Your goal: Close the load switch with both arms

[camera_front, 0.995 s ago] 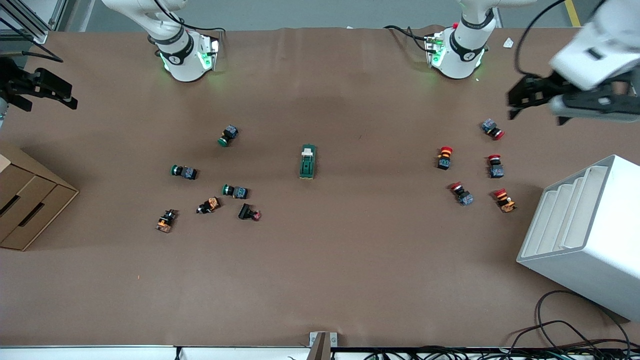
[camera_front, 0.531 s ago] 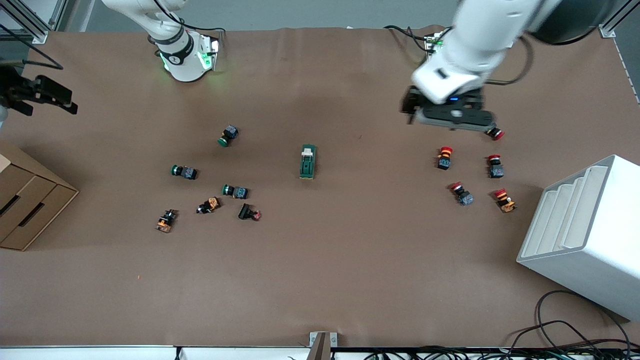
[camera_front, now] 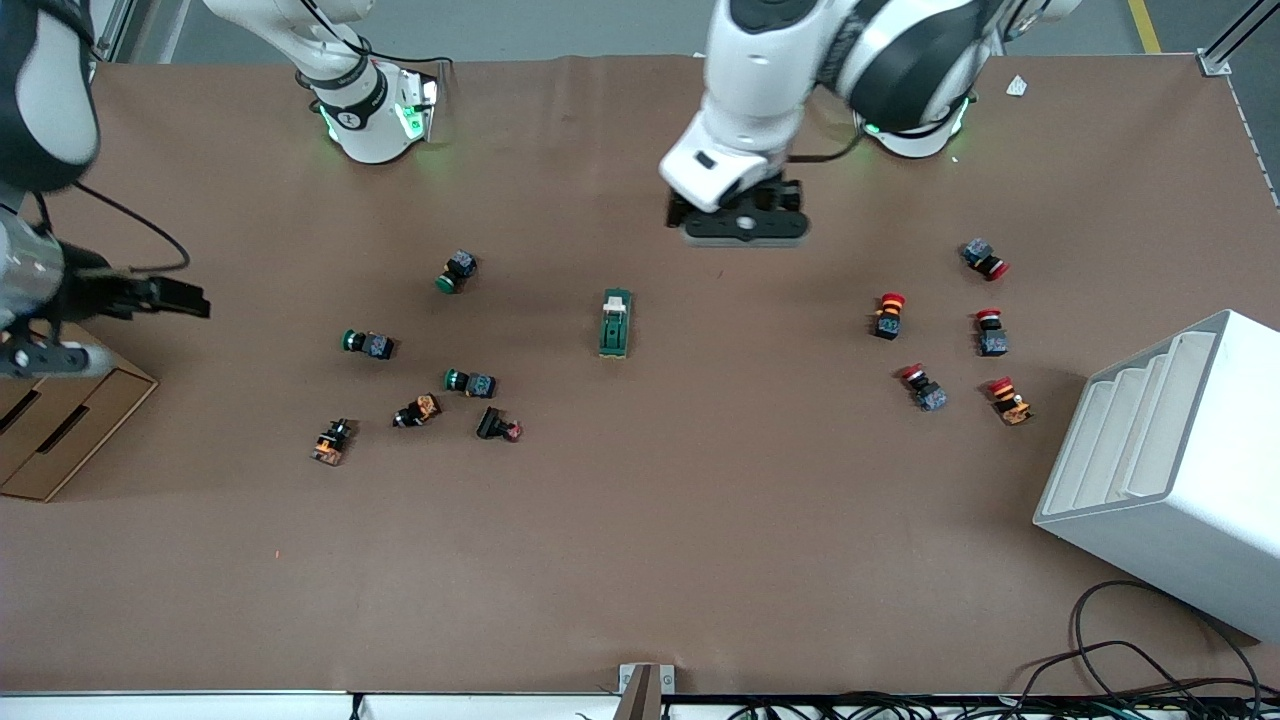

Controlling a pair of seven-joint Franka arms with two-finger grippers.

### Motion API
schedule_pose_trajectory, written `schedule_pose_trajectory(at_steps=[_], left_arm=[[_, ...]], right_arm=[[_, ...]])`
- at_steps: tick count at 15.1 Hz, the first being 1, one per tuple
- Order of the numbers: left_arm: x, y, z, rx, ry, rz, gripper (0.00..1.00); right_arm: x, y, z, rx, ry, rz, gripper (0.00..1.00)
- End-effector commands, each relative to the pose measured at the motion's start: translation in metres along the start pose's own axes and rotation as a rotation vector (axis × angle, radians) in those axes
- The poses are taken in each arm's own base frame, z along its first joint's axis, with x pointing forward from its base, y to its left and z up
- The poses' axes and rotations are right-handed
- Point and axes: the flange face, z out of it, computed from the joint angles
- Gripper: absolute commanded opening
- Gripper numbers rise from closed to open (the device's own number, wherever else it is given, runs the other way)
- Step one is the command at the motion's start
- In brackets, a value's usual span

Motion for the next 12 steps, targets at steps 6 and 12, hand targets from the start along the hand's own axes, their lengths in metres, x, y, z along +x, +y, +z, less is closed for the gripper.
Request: schedule_pose_trajectory(at_steps=[6,12], left_arm=[[-0.072,0.106,0.098,0.074,0.124,-0.109,1.00],[-0.125,0.153,0.187,0.082,0.253,-0.231,0.99]], right_arm=[[0.019,-0.086,0.040,0.141,-0.025,0.263,1.00],[0.006,-0.186,0.096,0.218,-0.077,0.501,1.00]])
